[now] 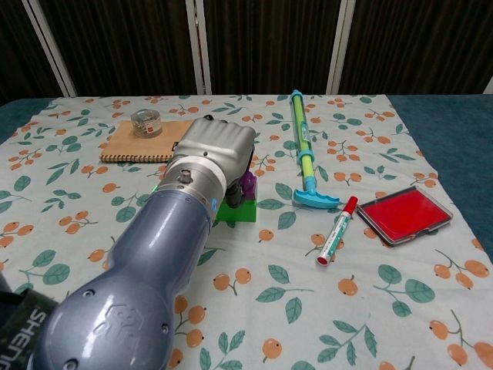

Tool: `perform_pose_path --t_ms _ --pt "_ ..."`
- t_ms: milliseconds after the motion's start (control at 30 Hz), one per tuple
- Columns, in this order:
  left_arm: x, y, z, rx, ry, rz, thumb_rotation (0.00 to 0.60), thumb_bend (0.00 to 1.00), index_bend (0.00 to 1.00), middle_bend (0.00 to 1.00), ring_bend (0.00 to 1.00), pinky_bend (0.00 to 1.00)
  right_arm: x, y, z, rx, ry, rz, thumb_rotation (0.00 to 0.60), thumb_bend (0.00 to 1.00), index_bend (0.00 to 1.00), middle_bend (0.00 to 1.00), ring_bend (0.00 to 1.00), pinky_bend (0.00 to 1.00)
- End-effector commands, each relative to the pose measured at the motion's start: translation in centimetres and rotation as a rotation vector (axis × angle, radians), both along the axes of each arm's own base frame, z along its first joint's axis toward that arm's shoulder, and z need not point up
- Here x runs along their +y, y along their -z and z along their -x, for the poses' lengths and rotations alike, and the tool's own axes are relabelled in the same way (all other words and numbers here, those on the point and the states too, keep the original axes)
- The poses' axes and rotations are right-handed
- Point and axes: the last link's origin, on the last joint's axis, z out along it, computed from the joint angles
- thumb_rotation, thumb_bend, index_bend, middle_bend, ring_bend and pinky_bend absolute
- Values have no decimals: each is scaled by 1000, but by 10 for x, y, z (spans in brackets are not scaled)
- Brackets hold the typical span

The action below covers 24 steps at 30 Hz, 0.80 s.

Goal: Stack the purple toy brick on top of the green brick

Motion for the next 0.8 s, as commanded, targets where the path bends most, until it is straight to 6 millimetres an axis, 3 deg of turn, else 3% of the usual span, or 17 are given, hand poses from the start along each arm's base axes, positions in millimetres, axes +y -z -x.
perform_pose_path --t_ms 33,533,800 --pt "0 3 3 2 -3 3 600 377 525 485 102 0 0 0 0 -1 0 -1 600 221 0 64 0 0" --pt "3 19 28 37 -19 23 600 377 517 481 103 0 0 -1 1 -4 2 -1 600 221 0 64 0 0" --pt "5 17 36 76 -9 -5 600 376 516 481 102 0 0 1 0 -2 -1 -7 600 221 0 64 0 0"
